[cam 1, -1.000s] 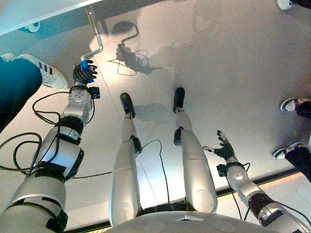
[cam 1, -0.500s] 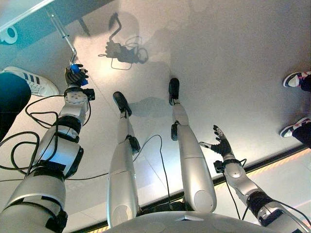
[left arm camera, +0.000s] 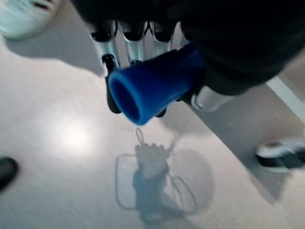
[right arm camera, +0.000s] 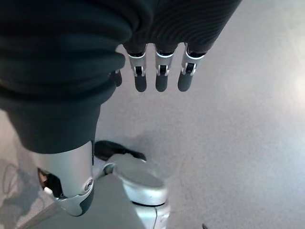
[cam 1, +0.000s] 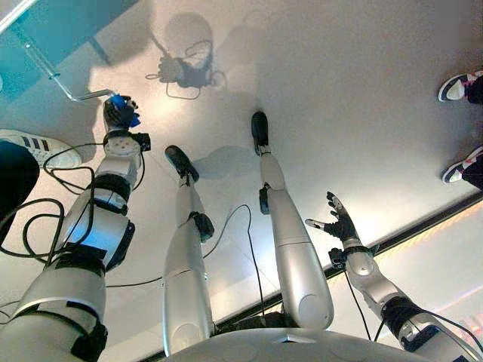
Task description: Raise the hospital bed
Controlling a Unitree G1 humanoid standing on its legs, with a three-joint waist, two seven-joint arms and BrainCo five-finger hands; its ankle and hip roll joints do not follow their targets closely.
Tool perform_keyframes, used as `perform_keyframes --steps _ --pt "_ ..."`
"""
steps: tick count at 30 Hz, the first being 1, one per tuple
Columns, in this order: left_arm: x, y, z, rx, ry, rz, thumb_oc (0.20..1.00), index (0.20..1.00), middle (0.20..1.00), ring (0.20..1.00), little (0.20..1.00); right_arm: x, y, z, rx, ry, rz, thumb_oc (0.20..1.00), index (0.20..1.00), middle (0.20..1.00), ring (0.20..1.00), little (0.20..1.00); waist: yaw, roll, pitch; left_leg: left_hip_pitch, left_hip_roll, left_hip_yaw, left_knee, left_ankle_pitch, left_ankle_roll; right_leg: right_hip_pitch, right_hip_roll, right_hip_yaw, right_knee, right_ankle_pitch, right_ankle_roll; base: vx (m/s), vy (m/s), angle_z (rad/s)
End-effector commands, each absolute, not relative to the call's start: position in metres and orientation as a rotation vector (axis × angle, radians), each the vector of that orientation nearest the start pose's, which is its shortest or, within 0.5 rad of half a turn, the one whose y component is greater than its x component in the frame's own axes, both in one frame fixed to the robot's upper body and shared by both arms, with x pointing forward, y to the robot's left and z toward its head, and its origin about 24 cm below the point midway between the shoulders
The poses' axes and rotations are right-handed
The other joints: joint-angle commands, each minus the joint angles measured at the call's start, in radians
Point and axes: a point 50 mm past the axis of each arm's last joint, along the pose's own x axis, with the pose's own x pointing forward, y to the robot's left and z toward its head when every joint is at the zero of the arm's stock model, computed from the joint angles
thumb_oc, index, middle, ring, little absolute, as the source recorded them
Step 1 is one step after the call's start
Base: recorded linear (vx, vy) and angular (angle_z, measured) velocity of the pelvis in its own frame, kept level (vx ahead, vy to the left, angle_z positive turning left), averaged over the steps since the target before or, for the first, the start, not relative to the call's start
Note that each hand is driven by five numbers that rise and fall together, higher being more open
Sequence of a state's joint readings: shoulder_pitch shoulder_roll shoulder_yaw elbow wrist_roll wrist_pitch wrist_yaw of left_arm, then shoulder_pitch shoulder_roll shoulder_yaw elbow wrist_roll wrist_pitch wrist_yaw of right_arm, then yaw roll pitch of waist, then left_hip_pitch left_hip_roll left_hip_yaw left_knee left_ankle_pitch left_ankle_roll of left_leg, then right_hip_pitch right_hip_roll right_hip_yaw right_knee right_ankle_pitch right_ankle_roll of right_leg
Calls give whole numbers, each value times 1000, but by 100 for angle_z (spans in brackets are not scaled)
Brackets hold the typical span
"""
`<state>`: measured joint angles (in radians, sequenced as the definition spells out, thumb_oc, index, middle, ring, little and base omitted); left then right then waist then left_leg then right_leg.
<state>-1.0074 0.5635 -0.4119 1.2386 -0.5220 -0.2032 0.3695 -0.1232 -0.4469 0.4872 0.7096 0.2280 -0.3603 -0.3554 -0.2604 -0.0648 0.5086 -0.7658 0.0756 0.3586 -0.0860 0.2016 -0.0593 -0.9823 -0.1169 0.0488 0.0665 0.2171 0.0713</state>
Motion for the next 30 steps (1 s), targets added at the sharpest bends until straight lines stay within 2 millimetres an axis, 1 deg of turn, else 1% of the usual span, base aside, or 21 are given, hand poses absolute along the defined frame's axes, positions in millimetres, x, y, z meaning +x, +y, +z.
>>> perform_keyframes --steps 1,2,3,5,12,13,16,20,25,27,29,30 --pt "400 265 177 368 -138 462 200 200 200 200 200 216 -221 -59 -440 297 -40 1000 1000 1000 1000 1000 2 -22 11 43 48 -46 74 -40 -60 24 -5 -1 97 -92 116 7 -49 -23" --pt "401 265 180 365 -146 463 200 200 200 200 200 218 -221 -58 -440 289 -43 1000 1000 1000 1000 1000 0 -25 11 16 50 -32 78 -12 -53 -2 -4 0 93 -60 108 69 8 -18" --pt "401 263 179 362 -144 459 200 200 200 200 200 215 -220 -59 -434 292 -38 1000 1000 1000 1000 1000 -2 -22 11 39 51 -42 76 -40 -62 17 -2 2 96 -90 116 4 -25 -15" --pt "402 260 179 357 -149 452 200 200 200 200 200 214 -221 -59 -438 295 -39 1000 1000 1000 1000 1000 -5 -23 11 40 53 -39 78 -43 -63 16 1 5 97 -92 117 38 -13 -11" --pt "408 238 186 318 -193 396 200 200 200 200 200 209 -223 -62 -454 304 -37 1000 1000 1000 1000 1000 -21 -17 11 35 58 -27 85 -44 -68 -4 14 20 97 -86 117 4 -25 -3" --pt "408 238 186 318 -193 396 200 200 200 200 200 209 -223 -62 -454 304 -38 1000 1000 1000 1000 1000 -20 -17 11 35 58 -27 85 -44 -68 -4 14 20 97 -86 117 -3 -33 -3" --pt "411 226 192 284 -223 364 200 200 200 200 200 208 -223 -62 -457 302 -36 1000 1000 1000 1000 1000 -27 -13 11 39 58 -23 86 -44 -70 -7 17 23 97 -85 117 1 -11 -1" --pt "413 219 196 257 -243 348 200 200 200 200 200 207 -224 -63 -457 305 -39 1000 1000 1000 1000 1000 -28 -8 11 43 57 -21 85 -44 -71 -5 20 23 96 -86 116 0 0 0" --pt "415 201 205 182 -299 300 200 200 200 200 200 205 -226 -62 -459 301 -43 1000 1000 1000 1000 1000 -28 2 11 49 57 -21 84 -43 -73 -4 22 25 97 -85 114 0 0 0" --pt "415 194 206 163 -310 277 200 200 200 200 200 204 -228 -62 -466 302 -46 1000 1000 1000 1000 1000 -27 9 11 55 56 -24 84 -40 -74 2 22 22 99 -88 112 0 0 0" --pt "415 192 205 160 -312 268 200 200 200 200 200 204 -229 -62 -468 303 -48 1000 1000 1000 1000 1000 -27 11 11 58 56 -25 83 -40 -74 6 21 20 101 -90 110 0 0 0" --pt "415 188 205 152 -317 257 200 200 200 200 200 203 -230 -62 -471 305 -51 1000 1000 1000 1000 1000 -25 18 11 64 54 -27 82 -39 -74 12 20 17 103 -91 109 0 0 0"
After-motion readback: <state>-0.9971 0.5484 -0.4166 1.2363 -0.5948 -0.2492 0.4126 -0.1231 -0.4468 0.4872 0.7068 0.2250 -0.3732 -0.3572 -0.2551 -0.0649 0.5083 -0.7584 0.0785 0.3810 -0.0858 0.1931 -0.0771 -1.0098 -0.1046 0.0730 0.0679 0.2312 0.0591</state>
